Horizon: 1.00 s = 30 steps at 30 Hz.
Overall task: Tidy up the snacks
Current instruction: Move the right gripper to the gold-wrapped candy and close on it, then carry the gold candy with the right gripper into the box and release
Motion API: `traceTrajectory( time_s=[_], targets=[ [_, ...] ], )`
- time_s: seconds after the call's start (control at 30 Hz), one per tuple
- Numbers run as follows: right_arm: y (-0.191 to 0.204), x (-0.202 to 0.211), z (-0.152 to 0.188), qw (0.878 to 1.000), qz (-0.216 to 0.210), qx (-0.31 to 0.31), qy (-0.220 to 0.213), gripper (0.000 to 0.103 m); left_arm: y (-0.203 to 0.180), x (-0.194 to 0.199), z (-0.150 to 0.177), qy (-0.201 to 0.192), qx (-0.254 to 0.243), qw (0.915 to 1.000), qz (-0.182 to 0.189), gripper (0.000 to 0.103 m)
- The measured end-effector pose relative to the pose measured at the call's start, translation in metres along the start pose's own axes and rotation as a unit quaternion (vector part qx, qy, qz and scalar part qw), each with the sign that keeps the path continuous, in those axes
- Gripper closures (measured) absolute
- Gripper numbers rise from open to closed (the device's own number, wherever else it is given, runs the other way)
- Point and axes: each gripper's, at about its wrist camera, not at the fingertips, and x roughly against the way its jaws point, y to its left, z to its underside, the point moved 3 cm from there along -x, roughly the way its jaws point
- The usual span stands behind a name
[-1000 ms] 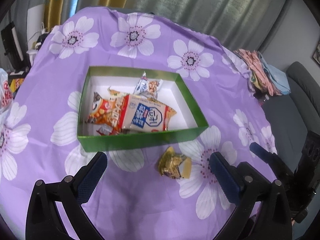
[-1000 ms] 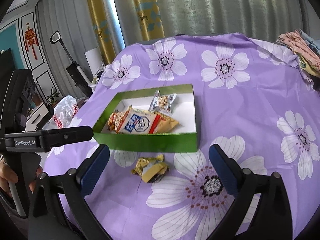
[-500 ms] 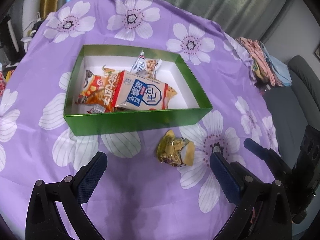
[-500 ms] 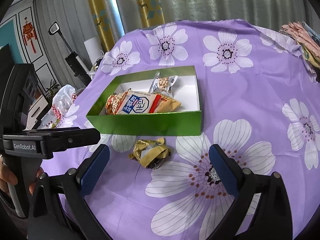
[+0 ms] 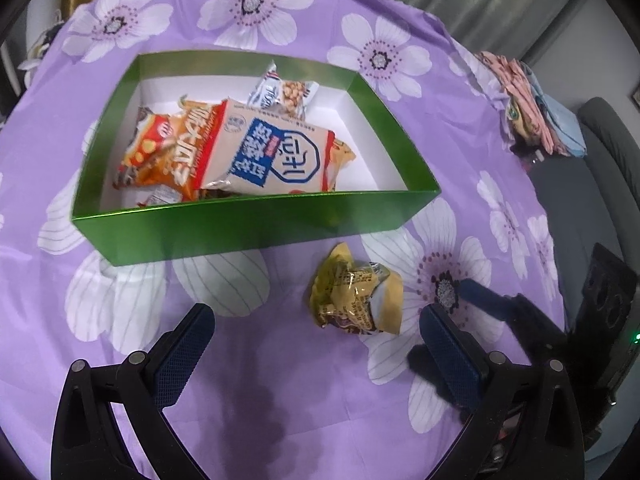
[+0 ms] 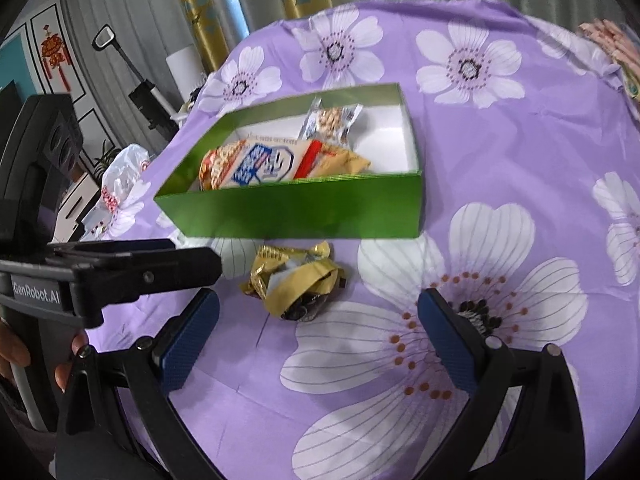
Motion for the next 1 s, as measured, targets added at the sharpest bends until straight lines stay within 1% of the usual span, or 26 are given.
traceTrajectory(
  time_s=[0.23,0.37,0.47,0.53,0.57,0.6,0.63,0.67,0.7,0.73,0.77,0.93,1.0],
  targets=[
    [0.001,-0.024,0.008,0.999,-0.014,0.013,0.027,0.004,0.002,-0.024,-0.001,0.027,-0.005,0.9996,0.006,0.001],
    [0.004,-0.038,0.007,0.999,-0.026,0.018,0.032,0.006,-0.002,-0.037,-0.003,0.040,-0.010,0.9990,0.018,0.001],
    [0.008,-0.049,0.004,0.998,-0.037,0.022,0.036,0.015,-0.007,-0.045,-0.004,0.044,-0.019,0.9986,0.022,0.001],
    [0.011,-0.055,0.002,0.998,-0.045,0.028,0.041,0.030,-0.008,-0.048,-0.005,0.043,-0.022,0.9986,0.021,0.001],
    [0.012,-0.057,0.002,0.998,-0.046,0.031,0.043,0.032,-0.007,-0.048,-0.005,0.042,-0.024,0.9986,0.022,0.001],
    [0.014,-0.059,0.001,0.997,-0.048,0.033,0.045,0.037,-0.007,-0.049,-0.005,0.041,-0.025,0.9986,0.023,0.001],
    [0.016,-0.060,0.001,0.997,-0.053,0.035,0.044,0.044,-0.007,-0.050,-0.006,0.041,-0.026,0.9985,0.025,0.001],
    [0.018,-0.062,0.000,0.997,-0.057,0.038,0.044,0.046,-0.007,-0.051,-0.006,0.042,-0.028,0.9984,0.027,0.005],
    [0.019,-0.062,0.000,0.997,-0.056,0.040,0.044,0.053,-0.007,-0.051,-0.005,0.042,-0.029,0.9983,0.028,0.009],
    [0.020,-0.063,0.000,0.997,-0.055,0.041,0.044,0.058,-0.007,-0.051,-0.005,0.043,-0.030,0.9982,0.030,0.018],
    [0.021,-0.065,0.000,0.996,-0.061,0.041,0.047,0.058,-0.007,-0.051,-0.005,0.041,-0.028,0.9981,0.037,0.024],
    [0.023,-0.066,0.002,0.996,-0.062,0.045,0.049,0.065,-0.009,-0.049,-0.007,0.036,-0.028,0.9981,0.040,0.036],
    [0.024,-0.065,0.002,0.996,-0.064,0.045,0.047,0.066,-0.010,-0.048,-0.007,0.036,-0.031,0.9981,0.040,0.038]
  ],
)
